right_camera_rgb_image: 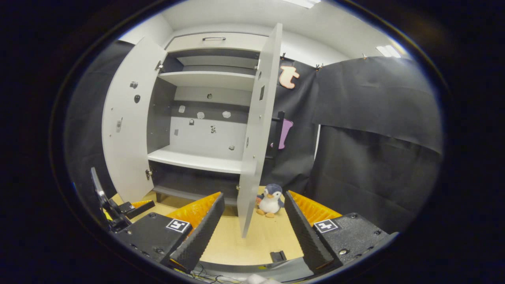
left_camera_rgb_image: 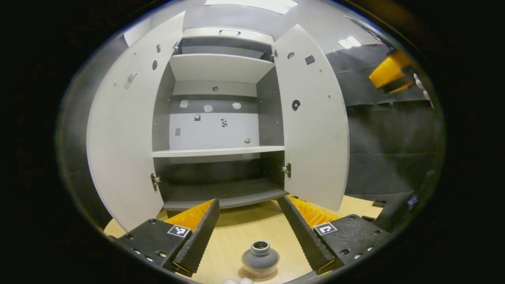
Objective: Grasp the bottle in the cabinet with the left hand and place it on the coaster, then close the right door with the right hand and the left door with the left hand.
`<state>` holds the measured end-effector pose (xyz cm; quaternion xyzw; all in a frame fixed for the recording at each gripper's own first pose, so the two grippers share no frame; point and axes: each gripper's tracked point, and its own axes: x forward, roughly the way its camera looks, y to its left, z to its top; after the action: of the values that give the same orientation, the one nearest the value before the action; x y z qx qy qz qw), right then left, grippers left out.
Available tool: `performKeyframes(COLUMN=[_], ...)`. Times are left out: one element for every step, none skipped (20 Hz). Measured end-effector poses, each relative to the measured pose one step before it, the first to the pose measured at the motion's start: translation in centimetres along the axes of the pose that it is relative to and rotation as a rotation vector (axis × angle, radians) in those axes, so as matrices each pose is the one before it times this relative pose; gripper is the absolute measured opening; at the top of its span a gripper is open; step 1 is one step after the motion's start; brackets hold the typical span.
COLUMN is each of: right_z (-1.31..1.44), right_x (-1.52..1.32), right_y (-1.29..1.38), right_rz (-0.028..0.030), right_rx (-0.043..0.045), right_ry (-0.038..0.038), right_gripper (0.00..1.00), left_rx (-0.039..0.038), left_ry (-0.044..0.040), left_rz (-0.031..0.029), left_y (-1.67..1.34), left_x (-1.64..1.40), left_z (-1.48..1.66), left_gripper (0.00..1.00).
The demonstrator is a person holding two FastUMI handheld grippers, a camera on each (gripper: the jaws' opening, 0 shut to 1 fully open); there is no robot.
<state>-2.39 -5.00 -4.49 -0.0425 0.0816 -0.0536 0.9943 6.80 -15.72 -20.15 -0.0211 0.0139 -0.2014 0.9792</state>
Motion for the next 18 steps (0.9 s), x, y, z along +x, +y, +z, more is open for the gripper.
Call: performKeyframes(right_z=[-0.057,-0.234,-0.132,-0.253,-0.214,-0.335,-0.389,-0.449,-0.485,-0.337,-0.199,-0.236,0.012,-0.081,0.108,0.105,0.336,0.454], right_x=[-0.113,-0.043,-0.025,0.013,0.060,0.094,0.104,0.219,0.255,0.485,0.584,0.684,0.784,0.840,0.940,0.989,1.036,1.004], right_y=[-0.038,-0.024,-0.065,-0.164,-0.187,-0.083,-0.102,-0.056,0.041,0.053,-0.026,-0.107,-0.024,-0.121,-0.284,-0.584,-0.743,-1.207], right_rz=[-0.00251,-0.00201,-0.00304,-0.00570,-0.01216,-0.00775,-0.00695,-0.00278,0.00112,0.00478,0.00642,0.00823,0.00892,0.01214,0.01043,0.01284,0.01297,0.00681], right_rx=[0.01350,0.01022,0.00560,-0.00044,-0.00516,-0.00640,-0.00385,-0.00038,0.00697,0.01446,0.01724,0.01666,0.01204,0.00380,-0.00098,-0.00183,-0.00102,0.00272], right_ry=[-0.00221,-0.00080,-0.00177,-0.00419,-0.00643,-0.00389,-0.00233,0.00220,0.00622,0.00421,0.00510,0.00320,0.00262,0.00305,0.00115,0.00026,-0.00070,-0.00291], right_gripper=[0.99,1.00,1.00,1.00,1.00,0.99,0.98,1.00,1.00,1.00,1.00,1.00,1.00,1.00,1.00,0.99,1.00,1.00], left_rx=[-0.01505,-0.00848,0.00088,0.00839,0.01127,0.00857,0.00246,0.00326,0.00866,0.00944,0.00598,0.00111,-0.00239,0.00107,-0.00099,-0.00377,-0.00404,-0.00206], left_ry=[0.00857,0.00287,0.00512,0.00763,0.00723,0.00176,-0.00620,-0.00422,-0.00262,0.00036,0.00390,0.00215,0.00351,0.00615,0.00544,0.00460,0.00279,0.00369], left_rz=[-0.00041,-0.00044,0.01135,0.01897,0.02101,0.02362,0.01454,0.01582,0.01948,0.01163,0.00812,0.01267,0.01201,0.00221,0.00238,0.00895,0.02086,0.02769], left_y=[0.396,0.454,0.782,0.938,0.918,0.884,0.777,0.706,0.940,0.672,0.544,0.709,0.584,0.213,0.047,0.002,-0.024,0.012], left_x=[-0.086,-0.063,-0.084,-0.144,-0.202,-0.189,-0.321,-0.451,-0.426,-0.473,-0.895,-0.748,-0.688,-0.571,-0.475,-0.338,-0.229,-0.179], left_z=[0.940,1.134,1.195,1.025,1.133,1.122,1.300,1.230,1.161,0.971,0.760,0.773,0.556,0.388,0.246,0.205,0.131,0.123], left_gripper=[0.98,0.98,0.99,0.99,1.00,0.98,1.00,0.98,1.00,0.98,0.98,0.98,0.98,0.99,1.00,1.00,1.00,0.99])
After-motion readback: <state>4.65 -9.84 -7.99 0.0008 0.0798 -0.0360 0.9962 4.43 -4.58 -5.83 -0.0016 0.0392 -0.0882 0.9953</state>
